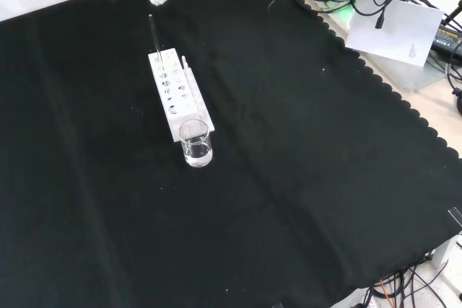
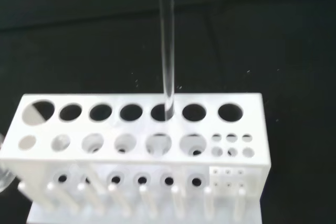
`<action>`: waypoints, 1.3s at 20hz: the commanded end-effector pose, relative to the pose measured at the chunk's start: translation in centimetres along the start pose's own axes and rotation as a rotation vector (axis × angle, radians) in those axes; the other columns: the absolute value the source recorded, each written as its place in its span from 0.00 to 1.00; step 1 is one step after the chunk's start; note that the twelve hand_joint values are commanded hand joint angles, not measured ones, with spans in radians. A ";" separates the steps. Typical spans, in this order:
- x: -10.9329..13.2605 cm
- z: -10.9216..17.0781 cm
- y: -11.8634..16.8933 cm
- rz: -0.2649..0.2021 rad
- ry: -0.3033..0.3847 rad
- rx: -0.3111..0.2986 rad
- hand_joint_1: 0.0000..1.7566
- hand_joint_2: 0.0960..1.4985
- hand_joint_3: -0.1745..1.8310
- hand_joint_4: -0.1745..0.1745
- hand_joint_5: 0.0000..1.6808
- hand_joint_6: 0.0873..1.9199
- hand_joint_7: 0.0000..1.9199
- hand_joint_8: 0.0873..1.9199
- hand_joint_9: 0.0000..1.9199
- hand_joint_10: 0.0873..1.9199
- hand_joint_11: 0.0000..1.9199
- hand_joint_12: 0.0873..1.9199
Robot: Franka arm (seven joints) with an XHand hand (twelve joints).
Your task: Take the glass rod from the white test tube rack.
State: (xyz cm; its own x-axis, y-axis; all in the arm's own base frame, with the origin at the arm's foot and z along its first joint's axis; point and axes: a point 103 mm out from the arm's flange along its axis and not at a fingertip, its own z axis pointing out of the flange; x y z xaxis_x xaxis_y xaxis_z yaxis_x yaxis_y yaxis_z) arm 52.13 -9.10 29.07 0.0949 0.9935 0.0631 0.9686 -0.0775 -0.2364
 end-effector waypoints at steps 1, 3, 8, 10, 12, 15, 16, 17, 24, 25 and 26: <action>-0.7 1.5 -2.0 0.017 0.002 0.027 0.29 0.90 0.00 0.00 0.04 0.00 0.01 0.44 0.06 0.47 0.00 0.61; 0.8 2.2 -1.6 0.003 0.000 0.025 0.29 0.90 0.00 0.00 0.04 0.00 0.01 0.45 0.08 0.47 0.00 0.64; 2.6 4.6 -0.8 -0.041 0.005 0.045 0.29 0.90 0.00 0.00 0.05 0.00 0.09 0.49 0.18 0.48 0.00 0.73; 3.3 5.4 0.1 0.021 -0.022 0.072 0.30 0.90 0.00 0.00 0.07 0.00 0.14 0.49 0.22 0.47 0.03 0.74; 3.5 5.8 0.4 0.006 -0.017 0.072 0.30 0.90 0.00 0.00 0.08 0.00 0.16 0.49 0.25 0.46 0.05 0.74; 3.4 6.6 0.8 -0.030 0.014 0.049 0.32 0.90 0.00 0.00 0.13 0.00 0.22 0.49 0.33 0.45 0.13 0.73; 2.9 6.7 0.7 -0.047 0.026 0.038 0.33 0.91 0.00 0.00 0.14 0.00 0.25 0.49 0.36 0.46 0.16 0.72; 2.7 6.8 0.6 -0.054 0.028 0.033 0.34 0.91 0.00 0.00 0.16 0.00 0.27 0.49 0.39 0.46 0.20 0.71; 1.6 6.3 0.4 -0.081 0.024 0.007 0.38 0.91 0.00 0.00 0.23 0.01 0.32 0.50 0.48 0.48 0.34 0.66; 1.7 6.3 0.5 -0.089 0.020 0.002 0.40 0.91 0.00 0.00 0.24 0.03 0.32 0.50 0.51 0.48 0.38 0.65; 2.0 6.2 0.7 -0.101 0.016 -0.003 0.43 0.90 0.00 0.00 0.25 0.07 0.33 0.49 0.54 0.47 0.42 0.63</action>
State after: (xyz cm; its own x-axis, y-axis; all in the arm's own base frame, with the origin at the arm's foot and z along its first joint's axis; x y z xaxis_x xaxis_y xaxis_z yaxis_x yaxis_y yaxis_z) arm 51.32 -6.71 22.76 0.0248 0.9940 0.1067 0.9664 0.0034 -0.2571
